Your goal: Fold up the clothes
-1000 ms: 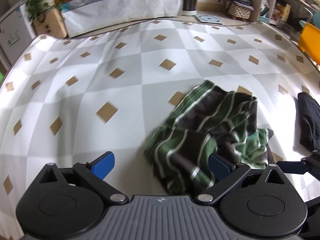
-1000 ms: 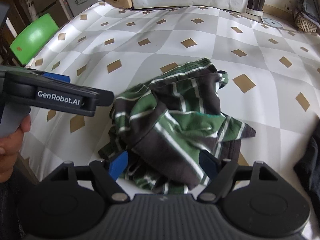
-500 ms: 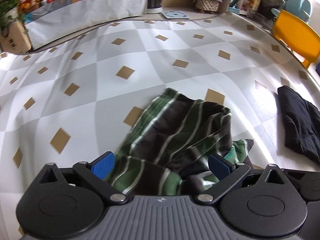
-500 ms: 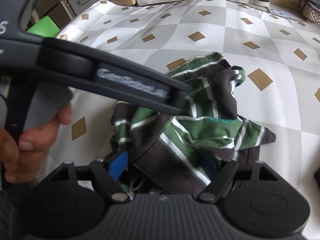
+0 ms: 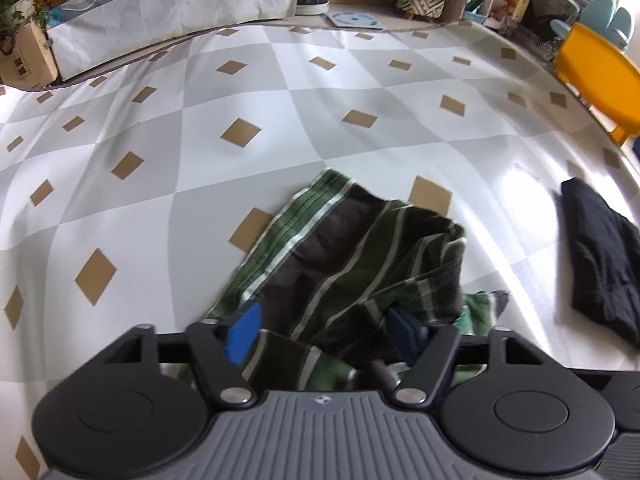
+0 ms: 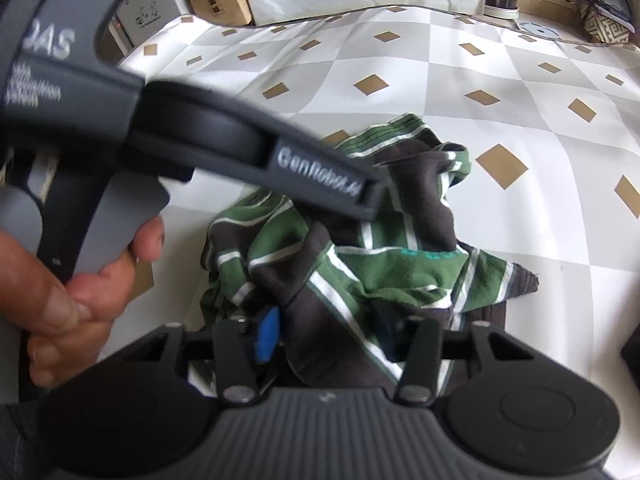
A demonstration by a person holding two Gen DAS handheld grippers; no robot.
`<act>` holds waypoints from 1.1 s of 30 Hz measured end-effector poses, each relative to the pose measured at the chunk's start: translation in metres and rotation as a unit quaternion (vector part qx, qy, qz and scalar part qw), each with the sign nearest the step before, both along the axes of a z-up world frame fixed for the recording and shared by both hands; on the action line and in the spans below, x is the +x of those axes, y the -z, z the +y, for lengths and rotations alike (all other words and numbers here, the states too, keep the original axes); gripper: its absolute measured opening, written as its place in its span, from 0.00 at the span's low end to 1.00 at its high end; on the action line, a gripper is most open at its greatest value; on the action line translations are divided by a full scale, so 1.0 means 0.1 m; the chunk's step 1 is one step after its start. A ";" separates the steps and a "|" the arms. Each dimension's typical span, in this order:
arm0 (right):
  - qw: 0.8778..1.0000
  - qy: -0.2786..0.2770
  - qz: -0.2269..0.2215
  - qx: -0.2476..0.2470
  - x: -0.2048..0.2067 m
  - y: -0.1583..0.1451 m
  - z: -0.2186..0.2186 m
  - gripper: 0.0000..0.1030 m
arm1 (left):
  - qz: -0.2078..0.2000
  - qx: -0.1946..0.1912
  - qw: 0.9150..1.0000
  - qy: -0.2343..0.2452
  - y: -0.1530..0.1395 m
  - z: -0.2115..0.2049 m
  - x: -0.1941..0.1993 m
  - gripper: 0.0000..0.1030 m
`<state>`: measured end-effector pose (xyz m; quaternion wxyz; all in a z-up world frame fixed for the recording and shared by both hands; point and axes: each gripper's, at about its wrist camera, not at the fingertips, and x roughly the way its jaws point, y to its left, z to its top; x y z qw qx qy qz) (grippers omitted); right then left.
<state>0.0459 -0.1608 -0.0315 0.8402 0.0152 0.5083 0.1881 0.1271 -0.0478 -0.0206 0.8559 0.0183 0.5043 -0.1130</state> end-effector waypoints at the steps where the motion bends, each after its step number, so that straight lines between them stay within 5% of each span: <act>1: 1.000 0.003 -0.001 0.000 0.00 0.00 0.00 0.34 | 0.001 -0.002 1.000 -0.001 0.00 0.01 0.00 0.56; 8: 1.000 0.011 -0.024 -0.001 0.04 -0.07 0.00 0.24 | -0.026 0.020 0.999 -0.016 -0.05 0.03 -0.02 0.47; 21: 0.995 0.073 -0.074 -0.012 0.13 -0.22 -0.18 0.22 | -0.041 0.038 0.998 -0.040 -0.11 0.16 0.02 0.47; 33: 0.991 0.118 -0.051 -0.017 0.20 -0.18 -0.31 0.25 | -0.049 0.047 0.997 -0.037 -0.12 0.12 0.00 0.47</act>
